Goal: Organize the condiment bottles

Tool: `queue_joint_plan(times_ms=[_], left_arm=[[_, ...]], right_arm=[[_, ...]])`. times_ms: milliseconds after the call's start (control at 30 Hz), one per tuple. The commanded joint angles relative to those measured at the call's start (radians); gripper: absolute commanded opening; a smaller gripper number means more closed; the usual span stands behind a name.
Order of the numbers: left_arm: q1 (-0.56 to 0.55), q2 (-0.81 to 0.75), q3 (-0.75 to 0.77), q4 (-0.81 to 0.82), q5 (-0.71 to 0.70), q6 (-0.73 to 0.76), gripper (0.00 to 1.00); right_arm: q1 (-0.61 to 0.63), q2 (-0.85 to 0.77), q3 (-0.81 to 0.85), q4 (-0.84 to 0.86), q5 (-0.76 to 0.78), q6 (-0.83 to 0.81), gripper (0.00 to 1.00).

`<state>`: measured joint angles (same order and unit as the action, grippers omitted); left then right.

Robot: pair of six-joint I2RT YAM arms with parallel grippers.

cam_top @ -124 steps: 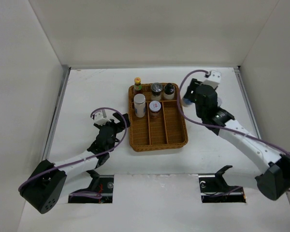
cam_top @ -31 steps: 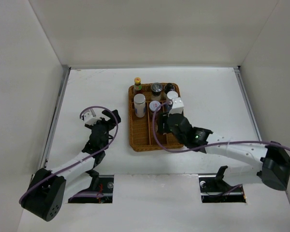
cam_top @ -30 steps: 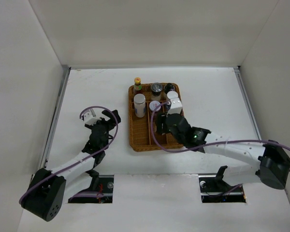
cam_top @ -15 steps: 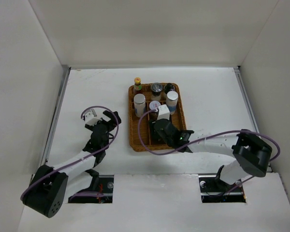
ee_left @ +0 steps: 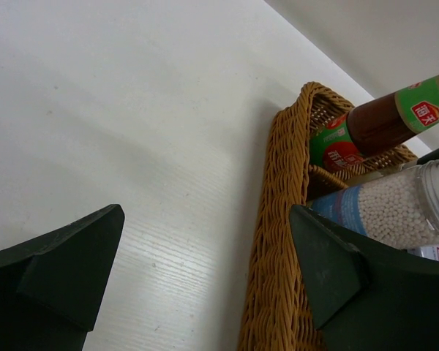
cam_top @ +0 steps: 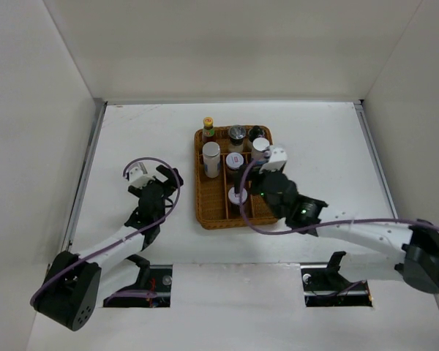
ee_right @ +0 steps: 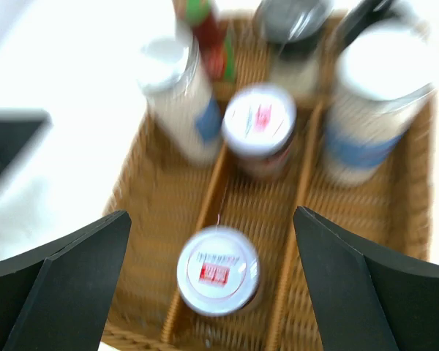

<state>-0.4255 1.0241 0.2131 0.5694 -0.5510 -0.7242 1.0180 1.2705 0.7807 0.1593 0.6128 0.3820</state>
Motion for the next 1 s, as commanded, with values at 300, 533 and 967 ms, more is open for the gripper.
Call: queue_joint_plan(times_ms=[300, 533, 967], left_arm=[[0.015, 0.033, 0.14, -0.19, 0.03, -0.021, 1.0], [0.008, 0.025, 0.193, -0.312, 0.02, -0.024, 1.0], [0.006, 0.036, 0.195, -0.279, 0.046, -0.015, 1.0]], right_arm=[[-0.538, -0.3, -0.239, 0.108, 0.022, 0.339, 1.0], [-0.655, -0.238, -0.342, 0.141, -0.057, 0.503, 1.0], [-0.66, -0.169, -0.354, 0.207, -0.087, 0.52, 1.0]])
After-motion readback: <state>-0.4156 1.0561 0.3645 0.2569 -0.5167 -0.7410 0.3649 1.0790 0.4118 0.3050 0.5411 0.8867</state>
